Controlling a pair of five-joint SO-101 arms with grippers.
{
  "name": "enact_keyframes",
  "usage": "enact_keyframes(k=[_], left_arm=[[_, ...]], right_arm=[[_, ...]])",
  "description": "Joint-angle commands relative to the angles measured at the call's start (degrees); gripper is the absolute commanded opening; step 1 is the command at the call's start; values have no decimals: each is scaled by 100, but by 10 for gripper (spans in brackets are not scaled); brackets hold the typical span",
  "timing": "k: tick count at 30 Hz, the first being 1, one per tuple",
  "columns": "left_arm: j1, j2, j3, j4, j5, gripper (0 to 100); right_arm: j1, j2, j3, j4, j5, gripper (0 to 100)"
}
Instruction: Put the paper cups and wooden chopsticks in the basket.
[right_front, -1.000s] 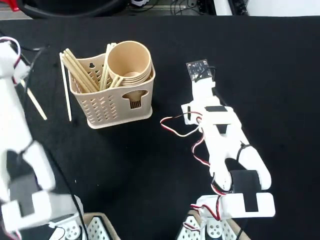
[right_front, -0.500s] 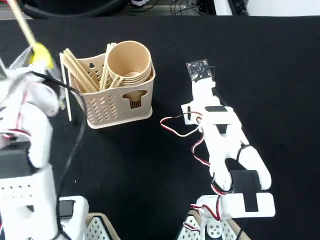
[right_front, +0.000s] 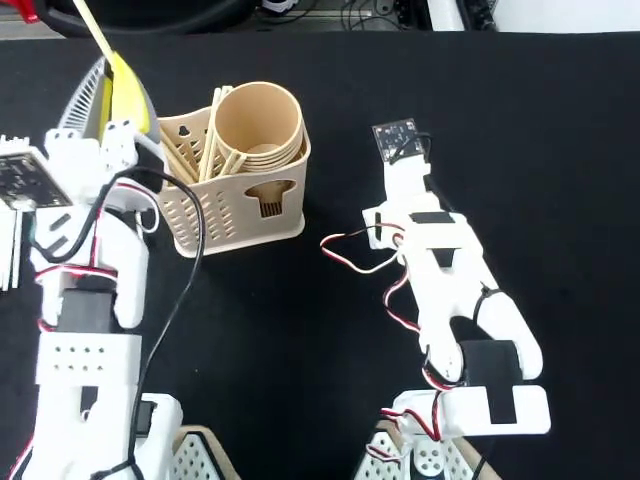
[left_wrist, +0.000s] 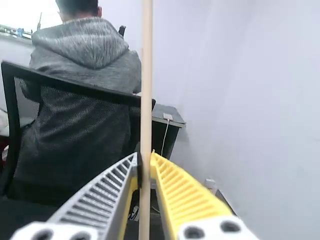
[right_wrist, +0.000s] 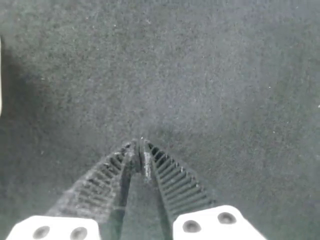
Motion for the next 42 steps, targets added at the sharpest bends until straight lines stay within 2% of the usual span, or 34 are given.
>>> enact_keyframes(k=[1, 9, 18, 21, 24, 30, 34, 38, 42], left_arm=[[22, -88, 409, -607, 123, 30], [31, -97, 980, -668, 132, 36], [66, -158, 1086, -607, 158, 126], [-4, -167, 927, -246, 141, 135], [-295, -167, 409, 624, 132, 137], [-919, -88, -1446, 3385, 105, 138], [-971, 123, -2466, 4774, -325, 138], [-1015, 1073, -3310, 5688, -492, 138], [-1033, 2629, -4409, 6585, -774, 137]], right_arm=[[-70, -22, -233, 18, 35, 11], [-70, -22, -233, 18, 35, 11], [-70, -22, -233, 18, 35, 11], [-70, -22, -233, 18, 44, 11], [-70, -22, -233, 18, 44, 11], [-79, -22, -242, 18, 44, 11], [-79, -22, -233, 18, 44, 11], [-79, -22, -224, 18, 44, 11], [-79, -22, -224, 18, 44, 11]])
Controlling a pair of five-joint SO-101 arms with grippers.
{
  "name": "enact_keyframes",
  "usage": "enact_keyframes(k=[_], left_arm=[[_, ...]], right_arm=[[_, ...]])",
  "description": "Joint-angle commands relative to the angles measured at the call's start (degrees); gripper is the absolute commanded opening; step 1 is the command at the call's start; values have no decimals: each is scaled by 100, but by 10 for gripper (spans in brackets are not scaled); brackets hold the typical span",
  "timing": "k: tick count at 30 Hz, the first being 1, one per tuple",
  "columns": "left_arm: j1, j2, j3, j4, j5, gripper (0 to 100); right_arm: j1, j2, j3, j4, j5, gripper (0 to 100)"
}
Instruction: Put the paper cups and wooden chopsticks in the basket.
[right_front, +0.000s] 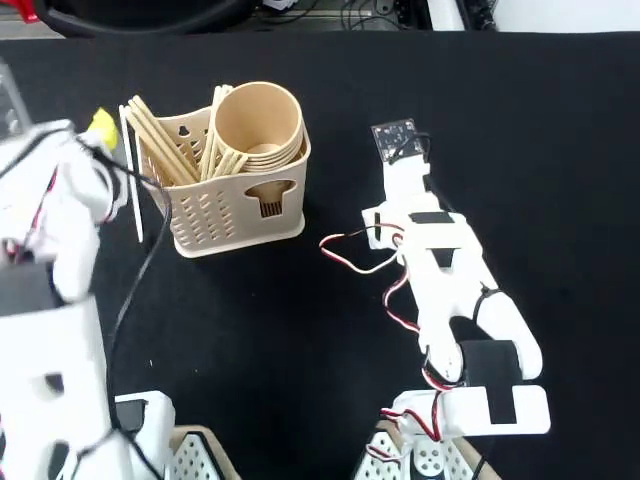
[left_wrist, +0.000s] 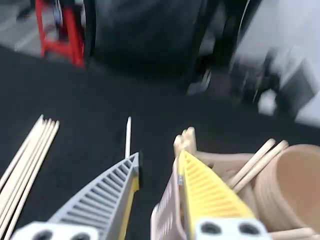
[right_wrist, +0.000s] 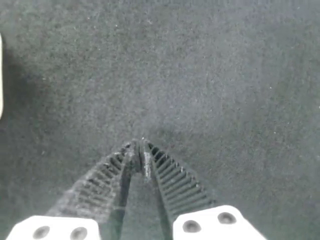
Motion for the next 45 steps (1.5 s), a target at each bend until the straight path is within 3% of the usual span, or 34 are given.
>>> enact_keyframes(k=[1, 11, 16, 23, 27, 38, 45], left_arm=[[-154, 1741, -1552, 967, -185, 135], [-602, 4853, -4497, 2259, -176, 134], [-585, 5908, -5165, 2136, -114, 137], [-936, 7701, -6202, 1899, 897, 138], [-945, 8510, -7073, 2092, 1046, 138], [-778, 9503, -9499, 3437, 1037, 138], [-514, 10004, -9719, 3552, 1002, 138]], right_arm=[[-70, -22, -224, 18, 44, 11], [-70, -22, -233, 18, 44, 11], [-70, -22, -233, 18, 44, 11], [-70, -22, -233, 18, 44, 11], [-70, -22, -233, 18, 44, 11], [-70, -22, -242, 18, 44, 11], [-70, -22, -242, 26, 44, 11]])
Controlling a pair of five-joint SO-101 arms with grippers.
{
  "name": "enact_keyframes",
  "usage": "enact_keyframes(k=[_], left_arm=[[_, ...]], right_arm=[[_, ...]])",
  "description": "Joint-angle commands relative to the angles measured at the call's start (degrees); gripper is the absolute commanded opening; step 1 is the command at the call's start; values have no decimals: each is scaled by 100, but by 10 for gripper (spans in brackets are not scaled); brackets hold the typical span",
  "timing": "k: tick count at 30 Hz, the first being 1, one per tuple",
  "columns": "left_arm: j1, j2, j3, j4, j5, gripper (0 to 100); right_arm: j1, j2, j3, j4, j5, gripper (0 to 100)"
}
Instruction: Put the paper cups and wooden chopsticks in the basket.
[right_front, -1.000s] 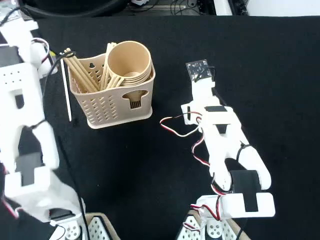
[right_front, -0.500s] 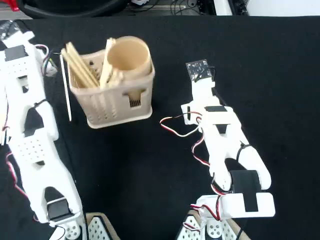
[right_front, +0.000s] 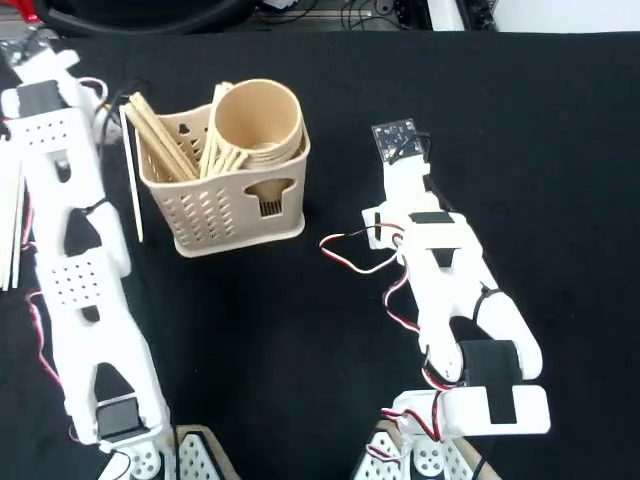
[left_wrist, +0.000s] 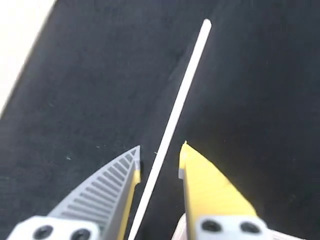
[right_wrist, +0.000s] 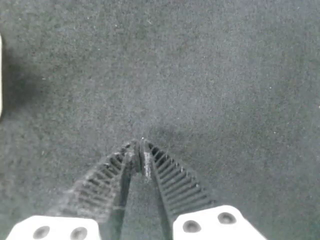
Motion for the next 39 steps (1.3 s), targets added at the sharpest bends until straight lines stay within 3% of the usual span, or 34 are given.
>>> enact_keyframes(k=[1, 24, 34, 39], left_arm=[[189, 264, -330, 26, 9, 138], [207, 1240, 4, -484, -624, 164], [92, 1204, 4, -44, -1064, 29], [-101, 1204, -233, 237, -1046, 30]], right_arm=[[-70, -22, -242, 26, 44, 11], [-53, -48, -224, 44, 44, 11], [-62, -57, -224, 44, 44, 11], [-62, -57, -215, 44, 44, 11]])
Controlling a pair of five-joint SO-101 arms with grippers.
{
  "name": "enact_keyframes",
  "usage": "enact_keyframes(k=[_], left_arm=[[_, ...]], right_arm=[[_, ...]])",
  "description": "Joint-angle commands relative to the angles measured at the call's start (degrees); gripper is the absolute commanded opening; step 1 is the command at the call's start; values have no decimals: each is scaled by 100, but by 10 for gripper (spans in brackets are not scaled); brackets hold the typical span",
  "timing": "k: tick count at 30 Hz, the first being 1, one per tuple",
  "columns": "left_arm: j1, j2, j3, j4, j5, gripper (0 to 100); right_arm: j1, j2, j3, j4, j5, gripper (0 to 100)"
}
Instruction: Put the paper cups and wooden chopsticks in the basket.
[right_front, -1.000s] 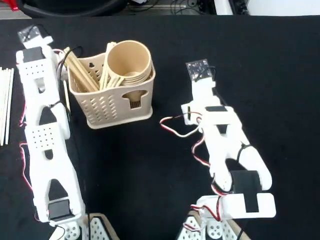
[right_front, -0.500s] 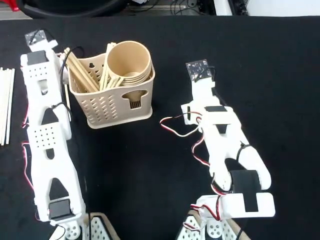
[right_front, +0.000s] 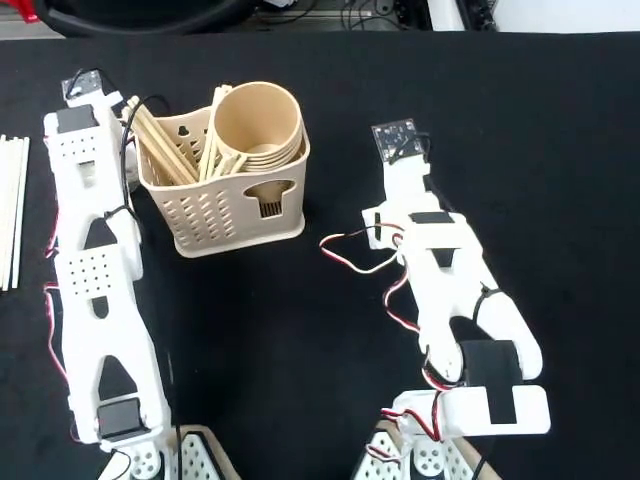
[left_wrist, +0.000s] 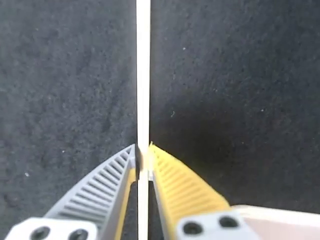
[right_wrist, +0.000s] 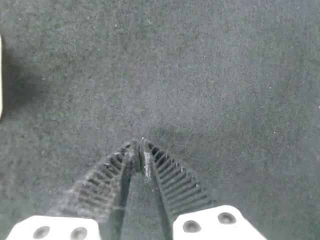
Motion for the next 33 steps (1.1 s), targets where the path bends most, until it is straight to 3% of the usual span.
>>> enact_keyframes(k=[1, 5, 12, 18, 27, 33], left_arm=[[-321, -132, -541, 501, -44, 30], [-602, -132, -1332, 791, 149, 29], [-910, -1037, -796, 791, 290, 29], [-1086, -3402, 1297, 782, 9, 29], [-497, -6752, 3697, 712, -123, 30], [-462, -8756, 5569, -554, -79, 30]], right_arm=[[-62, -48, -215, 44, 44, 11], [-62, -31, -224, 44, 44, 11], [-62, -22, -233, 18, 44, 11], [-62, -22, -215, -123, 53, 11], [-44, -22, -136, -105, 53, 11], [-44, -22, -136, -105, 53, 11]])
